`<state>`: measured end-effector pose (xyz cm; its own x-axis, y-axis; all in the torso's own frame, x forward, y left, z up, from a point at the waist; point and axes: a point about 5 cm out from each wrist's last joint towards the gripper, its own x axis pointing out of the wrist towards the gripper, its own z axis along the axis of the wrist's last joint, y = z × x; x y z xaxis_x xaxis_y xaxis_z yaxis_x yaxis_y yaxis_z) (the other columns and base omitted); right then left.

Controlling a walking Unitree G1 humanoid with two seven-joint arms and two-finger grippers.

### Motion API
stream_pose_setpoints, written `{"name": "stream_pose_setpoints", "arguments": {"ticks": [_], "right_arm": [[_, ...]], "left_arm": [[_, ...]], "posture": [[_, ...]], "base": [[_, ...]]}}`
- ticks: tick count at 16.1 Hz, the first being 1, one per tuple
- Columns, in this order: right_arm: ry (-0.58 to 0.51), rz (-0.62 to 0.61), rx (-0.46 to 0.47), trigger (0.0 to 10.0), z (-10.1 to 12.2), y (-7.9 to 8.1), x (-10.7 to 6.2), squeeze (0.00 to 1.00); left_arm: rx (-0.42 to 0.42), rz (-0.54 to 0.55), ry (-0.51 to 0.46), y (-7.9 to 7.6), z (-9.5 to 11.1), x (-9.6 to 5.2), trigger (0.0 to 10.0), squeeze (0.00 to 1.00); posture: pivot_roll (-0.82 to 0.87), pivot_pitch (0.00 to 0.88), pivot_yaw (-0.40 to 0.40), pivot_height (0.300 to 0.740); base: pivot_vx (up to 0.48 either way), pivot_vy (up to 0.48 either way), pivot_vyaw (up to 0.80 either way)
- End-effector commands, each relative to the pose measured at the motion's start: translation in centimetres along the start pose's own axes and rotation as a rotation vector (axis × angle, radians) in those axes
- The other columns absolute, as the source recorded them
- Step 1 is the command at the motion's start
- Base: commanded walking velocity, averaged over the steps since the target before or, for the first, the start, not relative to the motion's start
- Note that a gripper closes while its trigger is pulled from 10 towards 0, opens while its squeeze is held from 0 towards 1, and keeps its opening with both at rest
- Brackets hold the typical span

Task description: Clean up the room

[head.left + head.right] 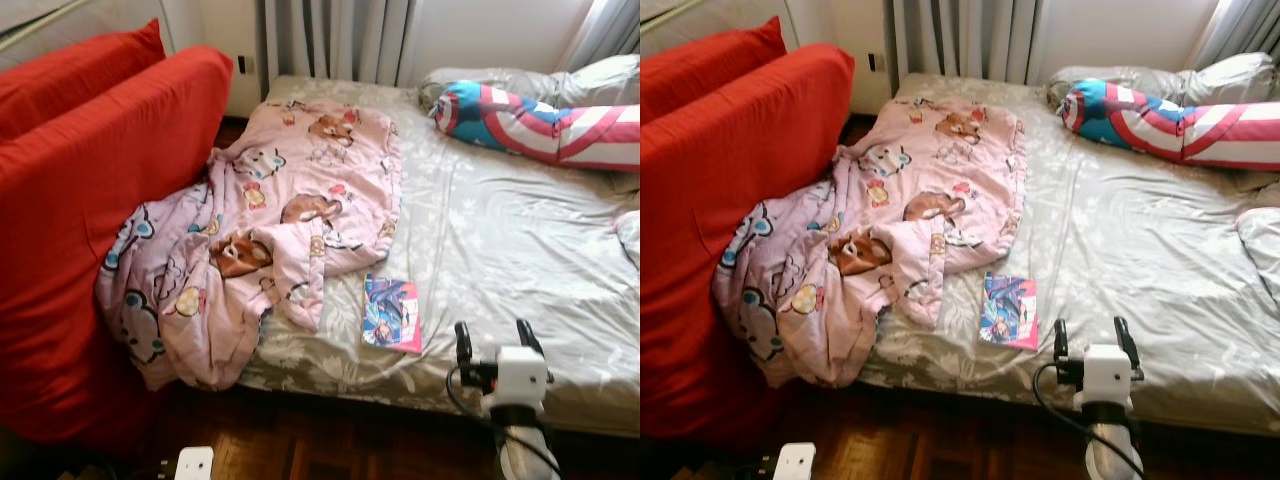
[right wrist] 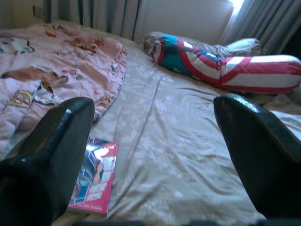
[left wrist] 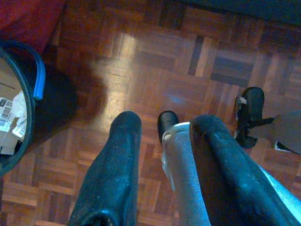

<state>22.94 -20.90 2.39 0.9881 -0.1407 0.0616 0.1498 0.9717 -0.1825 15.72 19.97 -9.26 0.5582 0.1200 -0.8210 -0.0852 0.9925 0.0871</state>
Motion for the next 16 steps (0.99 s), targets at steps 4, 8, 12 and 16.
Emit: {"name": "stream_pose_setpoints", "arguments": {"ticks": [4, 8, 12, 16], "right_arm": [[0.303, -0.112, 0.105, 10.0, -4.2, -1.3, -1.1, 0.0], [0.779, -0.13, 0.025, 10.0, -9.2, -5.1, -5.1, 0.0], [1.041, -0.06, 0.029, 10.0, -11.5, -3.9, -9.4, 0.0], [1.035, 0.002, 0.159, 10.0, -11.6, -0.1, -9.5, 0.0]], "left_arm": [[0.0, 0.002, 0.025, -0.1, -0.8, -0.2, 10.0, 0.0], [-0.015, 0.002, 0.023, -0.2, -0.7, -0.1, 10.0, 0.0], [-0.026, 0.006, 0.02, -0.1, -0.5, -0.1, 10.0, 0.0], [-0.029, 0.008, 0.021, -0.1, -0.5, -0.1, 10.0, 0.0]], "posture": [[0.01, 0.036, -0.07, 0.74], [0.0, 0.052, -0.058, 0.74], [0.0, 0.06, -0.053, 0.74], [0.0, 0.068, -0.045, 0.74]], "base": [[0.0, 0.0, 0.0], [0.0, 0.0, 0.0], [0.0, 0.0, 0.0], [0.0, 0.0, 0.0]]}}
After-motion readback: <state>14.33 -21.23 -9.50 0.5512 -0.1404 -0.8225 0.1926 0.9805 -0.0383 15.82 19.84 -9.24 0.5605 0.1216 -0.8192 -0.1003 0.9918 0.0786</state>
